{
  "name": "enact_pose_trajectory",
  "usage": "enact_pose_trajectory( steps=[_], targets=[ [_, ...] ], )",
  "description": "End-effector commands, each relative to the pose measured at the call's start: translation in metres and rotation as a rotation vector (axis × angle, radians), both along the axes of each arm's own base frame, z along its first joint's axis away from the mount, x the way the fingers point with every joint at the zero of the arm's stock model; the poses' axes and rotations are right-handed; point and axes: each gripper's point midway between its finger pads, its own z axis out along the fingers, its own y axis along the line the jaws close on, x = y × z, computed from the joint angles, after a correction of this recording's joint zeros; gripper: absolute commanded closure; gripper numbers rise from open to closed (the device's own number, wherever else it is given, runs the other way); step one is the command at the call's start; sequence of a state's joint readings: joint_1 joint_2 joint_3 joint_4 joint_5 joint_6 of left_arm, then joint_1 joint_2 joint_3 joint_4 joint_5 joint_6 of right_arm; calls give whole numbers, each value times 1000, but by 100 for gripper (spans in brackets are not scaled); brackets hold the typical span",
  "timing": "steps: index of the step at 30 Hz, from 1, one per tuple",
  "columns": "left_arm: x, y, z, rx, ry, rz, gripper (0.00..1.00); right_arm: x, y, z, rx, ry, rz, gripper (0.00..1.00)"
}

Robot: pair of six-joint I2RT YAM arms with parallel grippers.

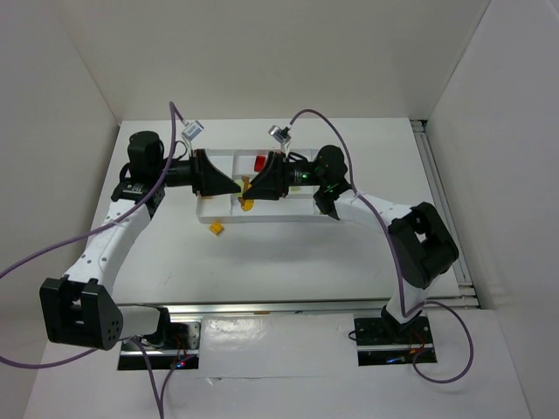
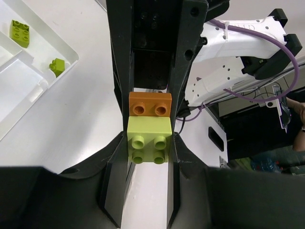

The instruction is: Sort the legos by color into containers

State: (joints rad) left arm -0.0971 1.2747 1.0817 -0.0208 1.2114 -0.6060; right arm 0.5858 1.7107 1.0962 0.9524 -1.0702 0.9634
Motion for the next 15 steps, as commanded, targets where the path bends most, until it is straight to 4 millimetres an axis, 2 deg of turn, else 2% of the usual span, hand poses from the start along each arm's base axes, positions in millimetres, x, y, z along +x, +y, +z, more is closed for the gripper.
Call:
enact_pose_trajectory(
  steps=[1,2,3,4,5,7,8,10,11,13,15],
  targets=[
    [-4,0,9,-11,-64,-24,100,-4,2,25,78,-97,25,70],
    [-4,0,9,-11,-64,-24,100,-4,2,25,78,-97,25,74],
    [-4,0,9,-11,-64,-24,100,-6,2,24,75,-99,33,84],
    [-4,0,9,-11,-64,-24,100,-9,4,24,76,-98,43,87],
    [-4,0,9,-11,-64,-24,100,-9,4,20,65,-82,43,94],
    [-3,0,10,-7,-55,-15,100,-10,3,19,65,-76,34,99],
    [-1,0,10,-3,-67,-8,100,-6,1,12,56,-56,17,100],
    [1,4,12,-2,-64,5,100,-3,-10,14,57,-49,-19,100],
    [1,4,12,-4,-55,6,100,-3,-15,3,41,-27,-39,100],
    [3,10,14,-4,-64,28,100,-1,-29,2,38,-23,-71,100],
    [5,10,14,-2,-65,37,100,-2,-38,-12,11,20,-92,100]
  ],
)
